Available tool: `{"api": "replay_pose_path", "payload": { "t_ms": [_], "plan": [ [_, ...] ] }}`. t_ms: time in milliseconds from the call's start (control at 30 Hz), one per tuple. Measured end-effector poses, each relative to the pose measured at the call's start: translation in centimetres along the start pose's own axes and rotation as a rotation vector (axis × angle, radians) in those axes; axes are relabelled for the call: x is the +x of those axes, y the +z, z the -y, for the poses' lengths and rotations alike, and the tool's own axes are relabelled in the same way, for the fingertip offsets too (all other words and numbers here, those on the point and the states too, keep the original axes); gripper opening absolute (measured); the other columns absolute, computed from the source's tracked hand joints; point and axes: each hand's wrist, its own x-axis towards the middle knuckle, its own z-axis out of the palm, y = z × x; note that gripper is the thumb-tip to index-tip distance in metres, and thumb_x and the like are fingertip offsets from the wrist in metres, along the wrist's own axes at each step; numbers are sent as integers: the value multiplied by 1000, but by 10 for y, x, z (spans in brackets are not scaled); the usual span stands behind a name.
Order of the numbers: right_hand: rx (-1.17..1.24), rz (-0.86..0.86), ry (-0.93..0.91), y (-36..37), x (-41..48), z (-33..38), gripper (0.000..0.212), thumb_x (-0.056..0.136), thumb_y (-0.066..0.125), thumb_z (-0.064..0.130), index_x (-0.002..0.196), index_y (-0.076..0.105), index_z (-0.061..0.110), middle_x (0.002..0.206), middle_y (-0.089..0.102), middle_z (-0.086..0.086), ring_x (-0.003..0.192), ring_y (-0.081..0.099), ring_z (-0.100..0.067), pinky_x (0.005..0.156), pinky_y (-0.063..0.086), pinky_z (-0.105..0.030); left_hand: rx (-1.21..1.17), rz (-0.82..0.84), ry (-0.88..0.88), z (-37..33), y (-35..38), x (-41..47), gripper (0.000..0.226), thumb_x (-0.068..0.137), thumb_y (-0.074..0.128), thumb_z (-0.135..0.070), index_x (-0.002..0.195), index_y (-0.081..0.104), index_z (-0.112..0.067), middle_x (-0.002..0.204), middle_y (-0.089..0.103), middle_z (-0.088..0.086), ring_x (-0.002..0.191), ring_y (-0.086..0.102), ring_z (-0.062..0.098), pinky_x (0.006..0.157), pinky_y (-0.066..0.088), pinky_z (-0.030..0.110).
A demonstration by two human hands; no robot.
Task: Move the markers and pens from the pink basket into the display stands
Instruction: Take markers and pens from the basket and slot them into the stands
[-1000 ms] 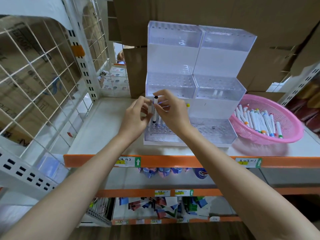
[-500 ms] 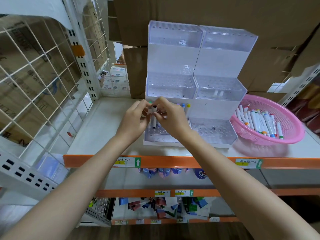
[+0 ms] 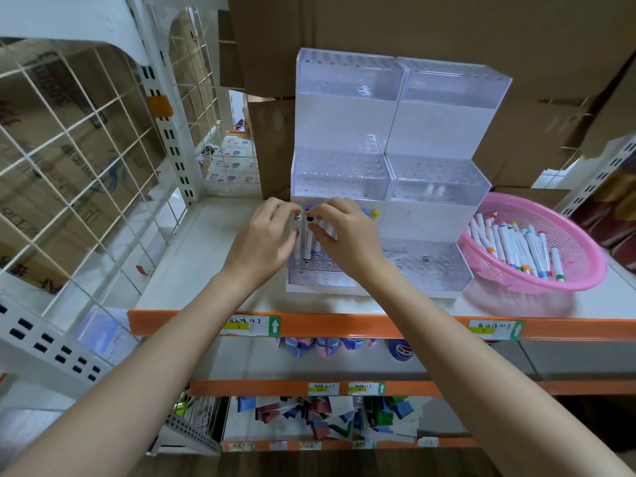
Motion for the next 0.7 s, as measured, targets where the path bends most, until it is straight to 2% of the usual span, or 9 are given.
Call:
{"api": "replay_pose_path", "payload": {
  "t_ms": [200,333,433,533,700],
  "plan": [
    [26,-5,1,0,4,-1,12,75,77,11,86,71,13,90,63,-3,82,58,-27,50,47,-34,85,20,42,-3,-1,-1,26,81,66,-4,107,61,-5,103,55,12,92,59,28,67,51,35],
    [-56,41,-63,-6,7,-2,23,70,81,14,90,71,14,95,64,-3,83,59,-29,63,50,-36,109,24,31,-7,-4,0,26,80,67,-3,105,61,-4,104,56,12,94,59,29,67,48,33],
    [-134,87,-67,-14,3,-7,37,70,80,21,105,67,18,102,63,-3,91,59,-28,73,47,-38,178,10,36,-9,-4,3,33,79,67,-8,111,62,-7,110,57,12,102,56,30,80,48,38],
    [-186,87,-60,-25,0,-15,42,71,80,26,110,65,18,103,63,-2,92,59,-27,76,46,-37,223,24,39,-16,0,6,40,81,66,-16,120,60,-11,119,57,10,114,52,27,93,42,39],
    [-265,89,4,-46,-13,-37,38,78,70,34,112,65,20,105,63,0,94,60,-26,77,46,-35,384,161,176,-38,17,18,48,74,70,-27,119,61,-12,115,61,11,106,58,29,88,44,38]
  ]
}}
